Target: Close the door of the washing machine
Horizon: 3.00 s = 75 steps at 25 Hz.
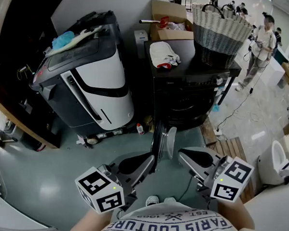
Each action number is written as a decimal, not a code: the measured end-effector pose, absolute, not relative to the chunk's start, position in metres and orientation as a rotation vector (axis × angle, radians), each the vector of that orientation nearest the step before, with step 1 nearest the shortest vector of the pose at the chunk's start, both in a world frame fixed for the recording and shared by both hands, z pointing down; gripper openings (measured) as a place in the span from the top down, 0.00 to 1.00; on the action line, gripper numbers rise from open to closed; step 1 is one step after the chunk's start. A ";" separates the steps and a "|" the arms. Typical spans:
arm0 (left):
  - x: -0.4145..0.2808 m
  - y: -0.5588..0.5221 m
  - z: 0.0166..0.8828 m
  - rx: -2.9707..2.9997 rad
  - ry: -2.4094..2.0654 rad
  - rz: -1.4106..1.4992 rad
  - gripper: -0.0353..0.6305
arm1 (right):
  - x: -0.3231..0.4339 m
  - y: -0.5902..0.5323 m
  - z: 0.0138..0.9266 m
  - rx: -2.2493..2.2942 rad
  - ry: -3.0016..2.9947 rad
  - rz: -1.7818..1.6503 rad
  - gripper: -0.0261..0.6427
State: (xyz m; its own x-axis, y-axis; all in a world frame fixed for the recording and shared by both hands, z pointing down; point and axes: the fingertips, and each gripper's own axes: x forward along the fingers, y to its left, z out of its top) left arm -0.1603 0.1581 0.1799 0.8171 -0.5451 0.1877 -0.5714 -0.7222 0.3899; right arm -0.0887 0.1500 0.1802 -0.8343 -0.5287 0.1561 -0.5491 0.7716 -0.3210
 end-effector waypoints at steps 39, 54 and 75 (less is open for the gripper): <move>-0.276 0.100 0.412 2.032 -0.949 0.143 0.91 | -0.162 0.073 0.463 0.940 -2.335 0.949 0.93; -0.307 0.102 0.451 1.937 -1.004 0.167 0.91 | -0.214 0.041 0.544 0.924 -2.229 0.903 0.93; -0.317 0.098 0.465 1.906 -1.014 0.225 0.91 | -0.227 0.039 0.571 0.912 -2.174 0.892 0.93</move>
State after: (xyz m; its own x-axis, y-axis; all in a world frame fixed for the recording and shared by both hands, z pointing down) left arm -0.3169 0.0978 0.4653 0.6419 -0.5561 0.5279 -0.7272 -0.2231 0.6492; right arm -0.2272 0.0394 0.5714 -0.5763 -0.3601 0.7336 -0.7716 0.5356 -0.3432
